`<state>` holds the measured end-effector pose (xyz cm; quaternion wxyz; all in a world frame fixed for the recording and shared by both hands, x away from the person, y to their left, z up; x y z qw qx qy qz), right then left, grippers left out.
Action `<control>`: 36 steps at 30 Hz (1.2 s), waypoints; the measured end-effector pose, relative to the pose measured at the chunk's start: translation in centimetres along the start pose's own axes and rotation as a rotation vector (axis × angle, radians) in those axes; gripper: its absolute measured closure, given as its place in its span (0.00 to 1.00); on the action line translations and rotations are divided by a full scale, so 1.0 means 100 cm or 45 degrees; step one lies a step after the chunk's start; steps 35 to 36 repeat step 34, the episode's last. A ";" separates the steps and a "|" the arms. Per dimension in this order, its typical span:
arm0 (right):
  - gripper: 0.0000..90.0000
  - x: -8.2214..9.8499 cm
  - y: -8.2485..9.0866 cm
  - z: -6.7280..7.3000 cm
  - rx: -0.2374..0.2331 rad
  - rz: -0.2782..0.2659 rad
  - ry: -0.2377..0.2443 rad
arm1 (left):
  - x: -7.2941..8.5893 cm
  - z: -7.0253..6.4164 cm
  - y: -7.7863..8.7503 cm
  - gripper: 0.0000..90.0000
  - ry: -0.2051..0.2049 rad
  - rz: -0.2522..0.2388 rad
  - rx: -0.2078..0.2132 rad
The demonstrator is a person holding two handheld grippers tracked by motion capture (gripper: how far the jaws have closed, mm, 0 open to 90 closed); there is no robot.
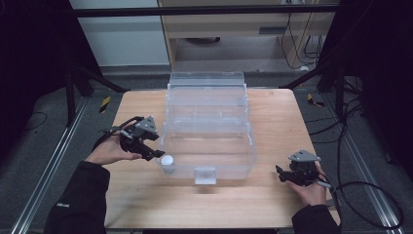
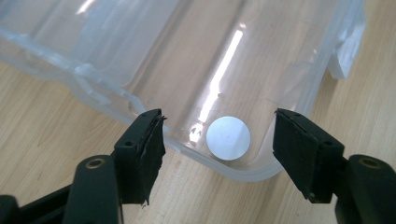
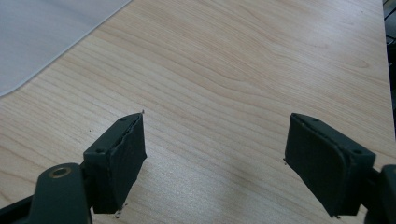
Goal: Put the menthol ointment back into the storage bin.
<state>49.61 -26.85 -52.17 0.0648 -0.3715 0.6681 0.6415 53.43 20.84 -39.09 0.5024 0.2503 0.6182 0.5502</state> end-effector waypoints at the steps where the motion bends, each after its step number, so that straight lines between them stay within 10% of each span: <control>1: 0.23 0.000 0.000 0.000 -0.002 -0.001 0.001 | 0.004 0.000 0.000 0.37 0.031 -0.011 -0.017; 11: 0.24 0.001 0.002 -0.001 -0.005 -0.004 -0.008 | 0.039 -0.008 0.001 0.37 0.292 -0.159 -0.125; 18: 0.25 0.001 0.004 -0.002 -0.013 -0.014 -0.027 | 0.070 -0.006 -0.012 0.34 0.597 -0.324 -0.348; 24: 0.26 0.002 0.006 -0.004 -0.019 -0.023 -0.052 | 0.094 -0.002 -0.029 0.32 0.824 -0.414 -0.436; 29: 0.25 0.003 0.006 -0.005 -0.024 -0.021 -0.064 | 0.112 -0.001 -0.043 0.32 0.966 -0.449 -0.488; 36: 0.25 0.004 0.008 -0.005 -0.028 -0.034 -0.061 | 0.127 0.000 -0.054 0.31 1.037 -0.412 -0.526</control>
Point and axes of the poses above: each handheld gripper's, and its own axes: y roughly backward along the jaws, x roughly out of its underside, z roughly to its left, the point moved 5 cm from there along -y, roughly forward along the jaws, and after that the axes turned 14 degrees about z, right-handed, at the moved point
